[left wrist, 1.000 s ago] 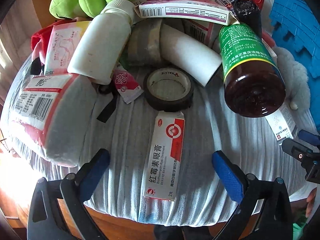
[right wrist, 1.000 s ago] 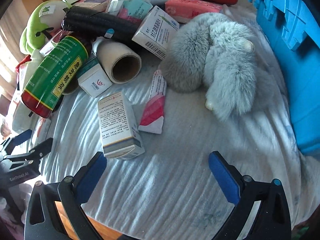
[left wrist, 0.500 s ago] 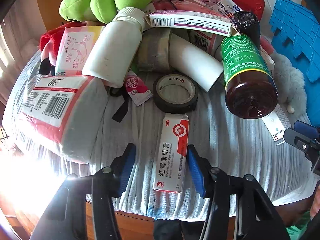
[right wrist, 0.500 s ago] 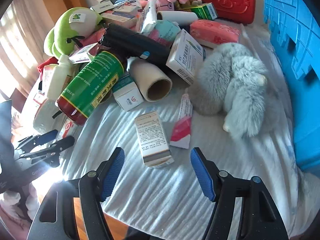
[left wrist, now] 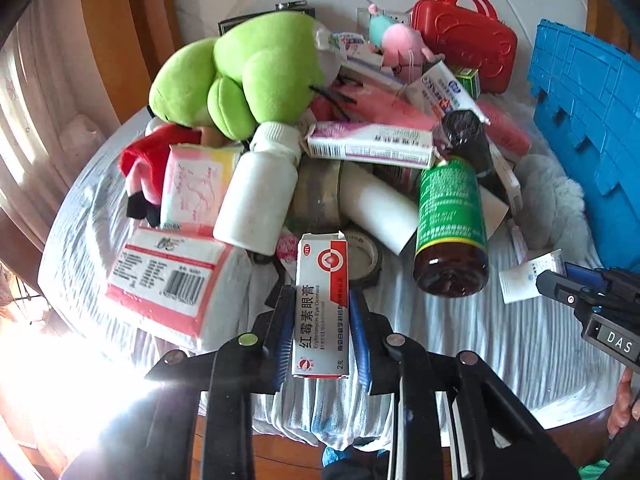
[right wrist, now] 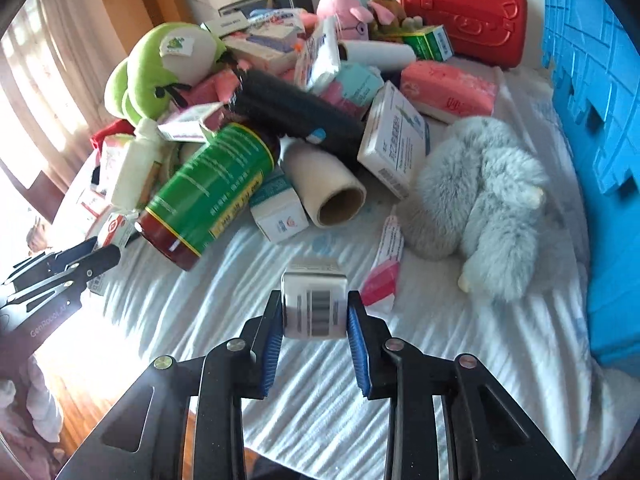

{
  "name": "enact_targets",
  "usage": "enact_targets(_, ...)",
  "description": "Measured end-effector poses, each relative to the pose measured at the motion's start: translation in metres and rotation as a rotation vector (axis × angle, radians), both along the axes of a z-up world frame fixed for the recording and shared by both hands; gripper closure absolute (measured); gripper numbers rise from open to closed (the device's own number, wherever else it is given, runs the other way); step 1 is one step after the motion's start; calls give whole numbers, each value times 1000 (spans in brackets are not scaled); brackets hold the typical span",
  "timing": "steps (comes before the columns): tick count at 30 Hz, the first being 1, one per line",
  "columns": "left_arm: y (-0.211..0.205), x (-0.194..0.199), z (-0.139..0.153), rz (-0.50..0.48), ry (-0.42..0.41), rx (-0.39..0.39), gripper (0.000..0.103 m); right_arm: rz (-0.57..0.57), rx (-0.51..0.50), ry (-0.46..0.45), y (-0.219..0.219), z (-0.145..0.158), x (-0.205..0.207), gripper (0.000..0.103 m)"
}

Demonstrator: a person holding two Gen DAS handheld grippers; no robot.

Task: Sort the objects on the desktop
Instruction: 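Grasp the red-white ointment box with the left tool while the right tool grasps a small white box, then carry both boxes over the blue crate and open both tools to drop them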

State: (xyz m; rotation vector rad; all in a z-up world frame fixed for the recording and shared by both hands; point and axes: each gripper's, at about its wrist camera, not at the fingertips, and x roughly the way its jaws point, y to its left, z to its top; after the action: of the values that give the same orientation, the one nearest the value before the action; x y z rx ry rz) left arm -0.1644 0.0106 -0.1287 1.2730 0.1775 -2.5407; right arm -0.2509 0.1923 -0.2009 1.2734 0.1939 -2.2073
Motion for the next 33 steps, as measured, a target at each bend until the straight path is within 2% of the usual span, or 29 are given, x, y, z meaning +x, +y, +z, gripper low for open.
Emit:
enact_targets(1,-19,4,3,-1,15,-4,77,0,-8,15,-2,7,0,73)
enact_targets(3,-24,2,15,-7,53,-13,77,-1,-29,45,-5,21,1,73)
enact_targets(5,-20,-5,-2,-19,93,-11,77,-1,-48,74,-7,34,-5,73)
enact_targets(7,-15,-7,19,-36,130,-13,77,-4,-59,105,-6,49,0,73)
enact_targets(9,-2,-13,17,-58,165,-19,77,-11,-67,145,-7,67,3,73)
enact_targets(19,34,-21,99,-179,354,-42,77,-85,-135,395,18,177,26,73)
enact_targets(25,73,-34,144,-298,461,-37,77,-175,-145,542,47,237,42,73)
enact_targets(33,155,-59,199,-454,551,-23,77,-343,-133,681,117,289,44,73)
